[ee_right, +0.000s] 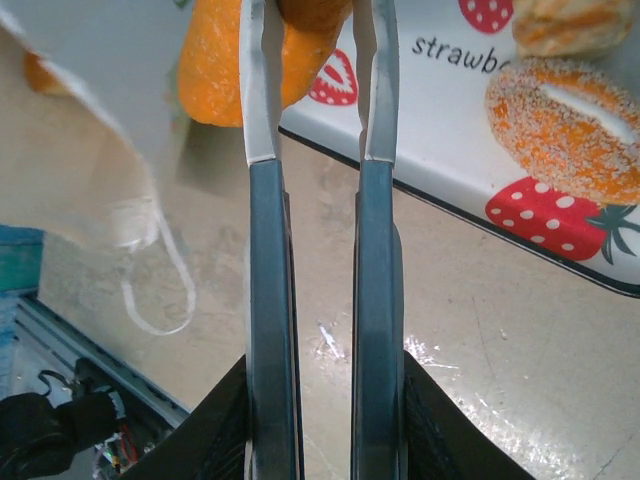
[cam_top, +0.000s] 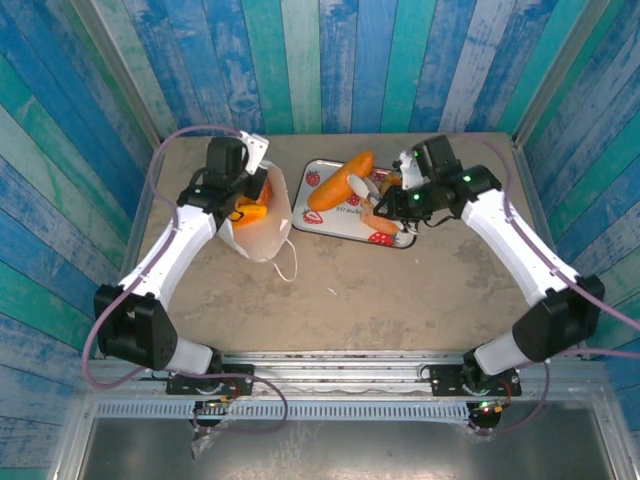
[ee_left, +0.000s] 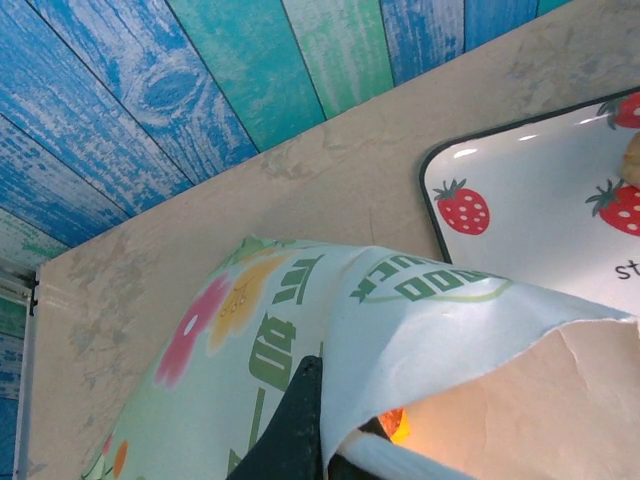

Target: Take the fake bread out of the paper bag

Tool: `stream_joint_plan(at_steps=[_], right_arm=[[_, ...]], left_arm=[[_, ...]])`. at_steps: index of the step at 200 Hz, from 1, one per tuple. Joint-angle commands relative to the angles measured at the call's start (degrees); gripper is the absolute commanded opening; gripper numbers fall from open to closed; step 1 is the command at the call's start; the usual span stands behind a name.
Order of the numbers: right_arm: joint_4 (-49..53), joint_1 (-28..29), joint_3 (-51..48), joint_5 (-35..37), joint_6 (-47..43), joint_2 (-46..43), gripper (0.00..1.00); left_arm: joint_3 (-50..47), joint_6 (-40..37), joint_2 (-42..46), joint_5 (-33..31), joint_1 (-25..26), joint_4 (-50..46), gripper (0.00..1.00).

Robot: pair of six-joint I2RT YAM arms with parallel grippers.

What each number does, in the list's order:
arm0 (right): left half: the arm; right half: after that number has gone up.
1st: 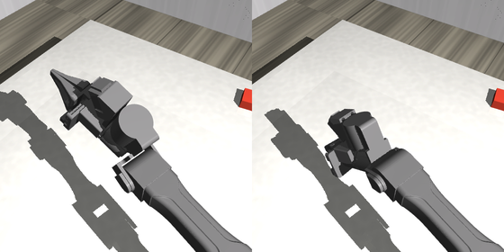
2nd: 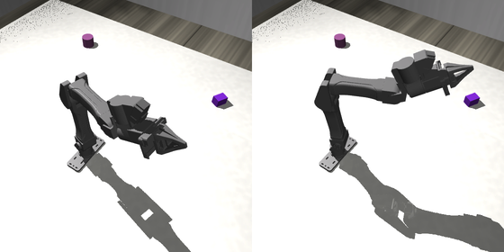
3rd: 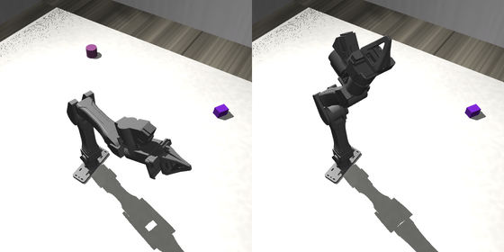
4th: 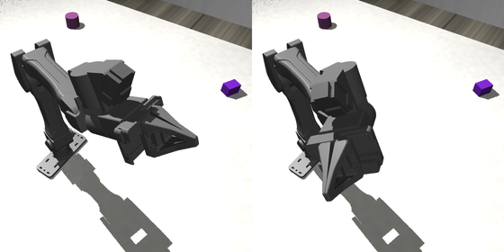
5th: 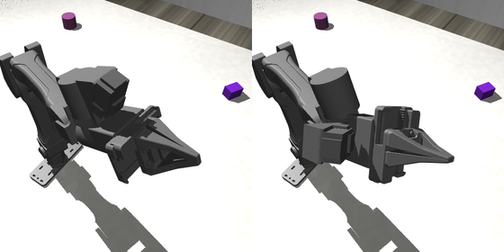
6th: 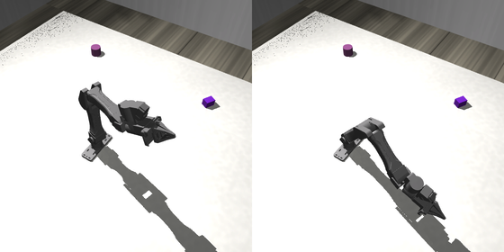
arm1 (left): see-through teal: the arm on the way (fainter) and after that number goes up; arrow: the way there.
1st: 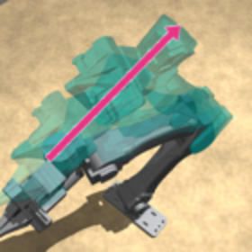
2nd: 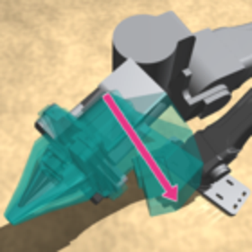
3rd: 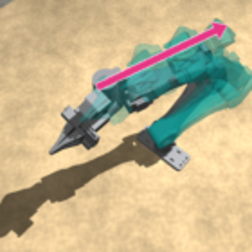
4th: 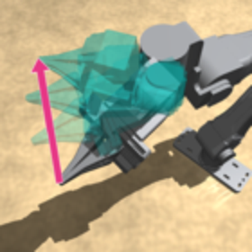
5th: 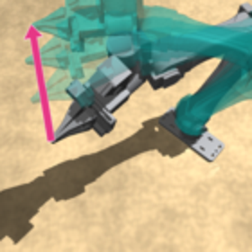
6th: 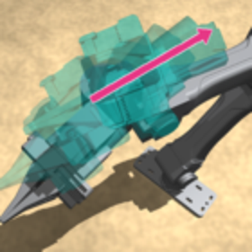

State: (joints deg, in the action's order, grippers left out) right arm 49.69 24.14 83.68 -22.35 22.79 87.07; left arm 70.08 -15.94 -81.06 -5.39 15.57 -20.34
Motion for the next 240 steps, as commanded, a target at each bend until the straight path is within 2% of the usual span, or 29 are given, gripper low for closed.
stream_joint_plan(at_steps=[1,82,133,185,240], right_arm=[[1.05,-0.07,4.11,-1.63,-3.06,5.41,0.04],[2.27,-0.06,12.89,-2.28,-5.52,20.62,0.09],[3.20,-0.23,20.13,-2.38,-5.58,29.25,0.23],[3.34,-0.93,24.83,-4.71,-4.60,34.79,0.46],[2.42,-1.97,22.80,-5.34,-3.97,33.81,0.50]], left_arm=[[-0.19,-0.83,5.81,1.84,-0.28,3.55,0.02],[-2.89,-1.42,8.54,4.50,-0.28,5.75,0.03],[-2.35,-0.42,7.16,4.24,-0.28,5.97,0.03],[-1.56,0.82,5.56,5.27,-0.28,6.24,0.03],[-0.89,1.09,4.57,5.37,-0.26,6.02,0.03]])
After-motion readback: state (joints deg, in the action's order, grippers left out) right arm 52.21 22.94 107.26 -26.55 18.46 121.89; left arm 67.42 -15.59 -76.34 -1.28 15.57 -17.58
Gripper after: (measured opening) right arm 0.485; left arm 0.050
